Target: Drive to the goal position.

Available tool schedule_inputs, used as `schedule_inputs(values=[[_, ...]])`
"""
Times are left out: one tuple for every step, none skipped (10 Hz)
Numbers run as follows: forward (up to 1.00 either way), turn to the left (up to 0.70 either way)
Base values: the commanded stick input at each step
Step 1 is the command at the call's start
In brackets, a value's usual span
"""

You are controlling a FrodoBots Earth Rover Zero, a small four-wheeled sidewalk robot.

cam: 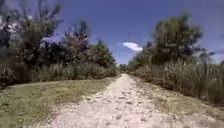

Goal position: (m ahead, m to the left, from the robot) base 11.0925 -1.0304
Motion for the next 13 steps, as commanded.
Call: schedule_inputs(values=[[0.70, -0.18], [0.70, -0.35], [0.70, -0.35], [0.70, -0.35], [0.70, -0.35], [0.70, -0.35], [0.70, -0.35], [0.70, -0.35], [0.70, -0.12], [0.70, 0.00], [0.70, 0.00], [0.70, 0.00], [0.70, 0.00]])
